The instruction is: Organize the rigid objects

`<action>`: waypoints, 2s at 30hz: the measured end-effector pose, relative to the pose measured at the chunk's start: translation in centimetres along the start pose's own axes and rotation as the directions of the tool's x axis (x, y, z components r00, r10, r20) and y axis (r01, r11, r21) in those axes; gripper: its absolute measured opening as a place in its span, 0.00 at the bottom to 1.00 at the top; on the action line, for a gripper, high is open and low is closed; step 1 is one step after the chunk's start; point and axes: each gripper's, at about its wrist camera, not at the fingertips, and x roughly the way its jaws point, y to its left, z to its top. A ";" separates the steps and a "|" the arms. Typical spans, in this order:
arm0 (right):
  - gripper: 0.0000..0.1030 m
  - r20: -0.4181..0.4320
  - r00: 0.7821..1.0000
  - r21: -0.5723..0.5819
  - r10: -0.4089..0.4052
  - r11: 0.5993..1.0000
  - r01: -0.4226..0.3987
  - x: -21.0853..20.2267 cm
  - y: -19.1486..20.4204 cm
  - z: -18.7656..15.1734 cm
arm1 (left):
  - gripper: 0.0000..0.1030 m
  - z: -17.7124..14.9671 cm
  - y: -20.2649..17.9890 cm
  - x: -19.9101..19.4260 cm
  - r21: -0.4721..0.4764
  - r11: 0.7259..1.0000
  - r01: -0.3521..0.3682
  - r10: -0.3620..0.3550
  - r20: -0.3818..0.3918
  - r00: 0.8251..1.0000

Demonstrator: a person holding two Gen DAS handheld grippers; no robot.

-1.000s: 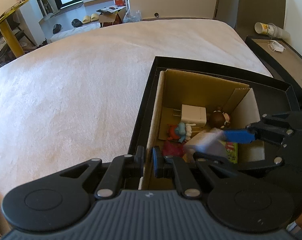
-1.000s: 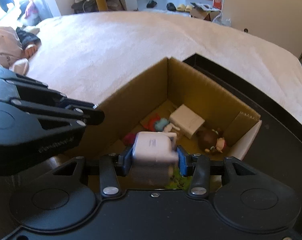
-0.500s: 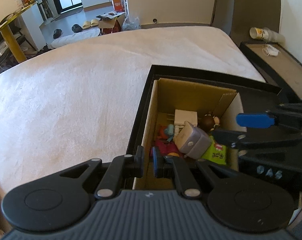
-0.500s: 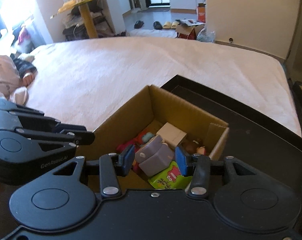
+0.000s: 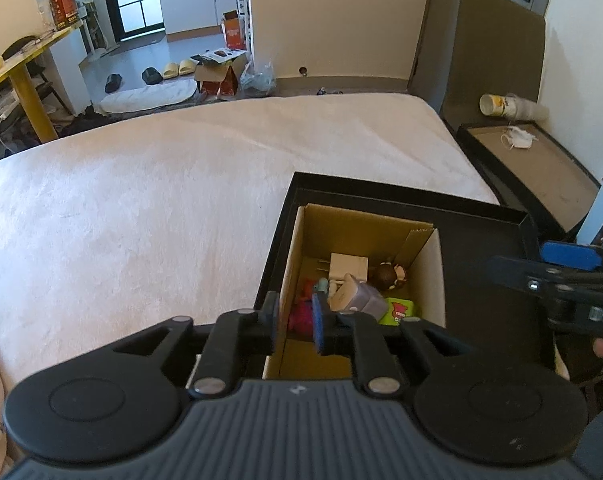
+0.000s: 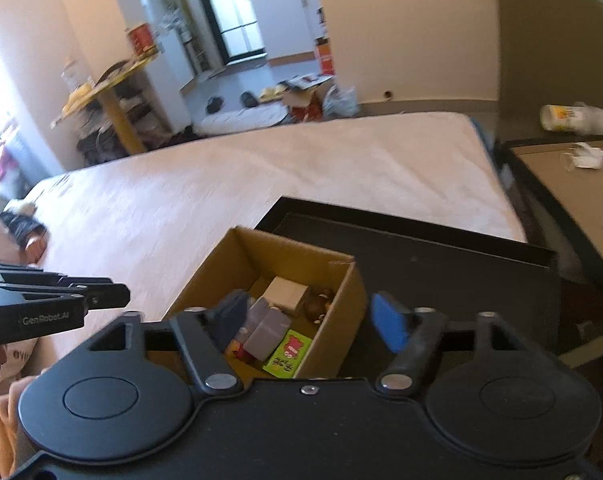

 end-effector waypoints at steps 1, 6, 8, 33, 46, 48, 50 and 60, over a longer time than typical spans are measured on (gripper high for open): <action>0.81 0.015 1.000 0.011 -0.005 1.000 0.004 -0.5 0.0 -0.1 | 0.23 -0.1 0.0 -0.3 -0.001 1.000 0.002 -0.002 0.005 1.000; 0.93 0.071 0.997 0.048 0.000 0.999 -0.004 -3.1 0.6 -0.4 | 0.51 -0.6 -0.1 -2.4 0.006 1.000 -0.011 0.010 0.042 0.999; 0.99 0.088 0.996 0.064 0.000 0.998 -0.005 -3.7 0.8 -0.5 | 0.59 -0.8 0.0 -3.1 0.002 1.000 -0.017 0.017 0.052 0.998; 1.00 0.105 0.965 0.164 -0.239 0.962 0.220 -11.4 4.7 -3.9 | 0.91 -3.8 1.0 -11.8 0.030 0.998 0.059 -0.063 0.138 0.988; 1.00 0.110 0.960 0.193 -0.258 0.953 0.234 -15.1 5.6 -5.9 | 0.98 -6.3 2.2 -15.0 0.028 0.998 0.060 -0.064 0.167 0.984; 1.00 0.120 0.957 0.187 -0.265 0.952 0.241 -15.7 5.9 -6.2 | 0.98 -6.7 2.4 -15.6 0.029 0.998 0.057 -0.062 0.170 0.984; 1.00 0.127 0.955 0.182 -0.268 0.953 0.243 -16.2 6.1 -6.4 | 0.98 -7.1 2.4 -16.1 0.026 0.998 0.056 -0.059 0.175 0.983; 1.00 0.140 0.952 0.159 -0.271 0.955 0.249 -18.1 6.9 -8.1 | 0.98 -9.2 1.7 -18.0 0.061 0.997 0.050 -0.061 0.191 0.980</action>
